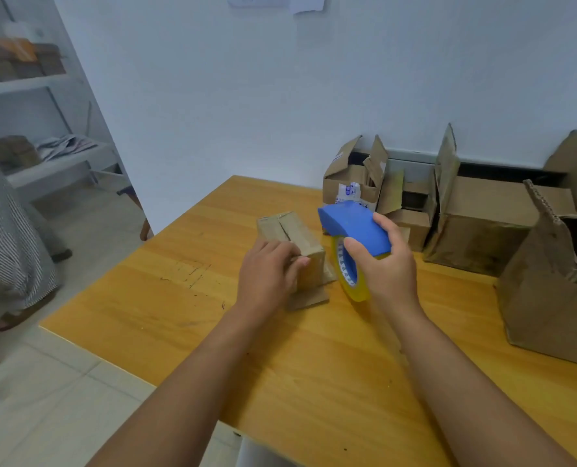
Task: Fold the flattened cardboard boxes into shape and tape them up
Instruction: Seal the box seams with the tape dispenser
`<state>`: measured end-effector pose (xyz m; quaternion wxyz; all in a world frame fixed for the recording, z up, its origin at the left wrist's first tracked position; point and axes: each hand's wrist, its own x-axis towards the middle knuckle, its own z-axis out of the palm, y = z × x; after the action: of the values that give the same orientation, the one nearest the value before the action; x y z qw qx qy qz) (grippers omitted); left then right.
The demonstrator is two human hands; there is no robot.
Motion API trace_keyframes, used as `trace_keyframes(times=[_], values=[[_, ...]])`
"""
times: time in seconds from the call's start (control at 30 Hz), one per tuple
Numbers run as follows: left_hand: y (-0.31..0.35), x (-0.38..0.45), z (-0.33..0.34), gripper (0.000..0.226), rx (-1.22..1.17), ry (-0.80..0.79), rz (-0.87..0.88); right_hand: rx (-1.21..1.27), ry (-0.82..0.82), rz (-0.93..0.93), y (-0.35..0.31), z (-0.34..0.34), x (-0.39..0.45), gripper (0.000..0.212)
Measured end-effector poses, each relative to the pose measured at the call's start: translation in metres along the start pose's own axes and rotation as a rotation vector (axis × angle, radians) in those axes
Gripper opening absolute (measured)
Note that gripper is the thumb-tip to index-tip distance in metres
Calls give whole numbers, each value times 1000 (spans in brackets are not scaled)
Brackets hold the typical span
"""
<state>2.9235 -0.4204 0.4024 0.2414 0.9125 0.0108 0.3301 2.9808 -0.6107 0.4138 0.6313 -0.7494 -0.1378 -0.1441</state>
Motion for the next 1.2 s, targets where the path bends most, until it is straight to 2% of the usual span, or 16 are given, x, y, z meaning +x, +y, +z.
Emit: trace_keyframes(times=[0.17,0.43,0.57,0.67,0.8,0.9,1.2], values=[[-11,0,-9,15,4,-73,106,26,-93,-33,-6,22,18,60],[-19,-1,-11,22,-15,-122,106,45,-180,-15,11,30,16,66],[-13,-1,-11,23,58,-85,119,28,-82,-36,4,28,16,64],[-5,-4,-7,26,141,-29,61,25,-17,-108,-10,20,16,67],[-4,-2,-10,41,215,-130,61,39,-7,-133,-17,9,15,63],[-10,-2,-15,37,222,-163,128,45,0,-108,-14,6,12,60],[-1,1,-9,38,231,-37,102,76,20,-69,-7,5,-2,64]])
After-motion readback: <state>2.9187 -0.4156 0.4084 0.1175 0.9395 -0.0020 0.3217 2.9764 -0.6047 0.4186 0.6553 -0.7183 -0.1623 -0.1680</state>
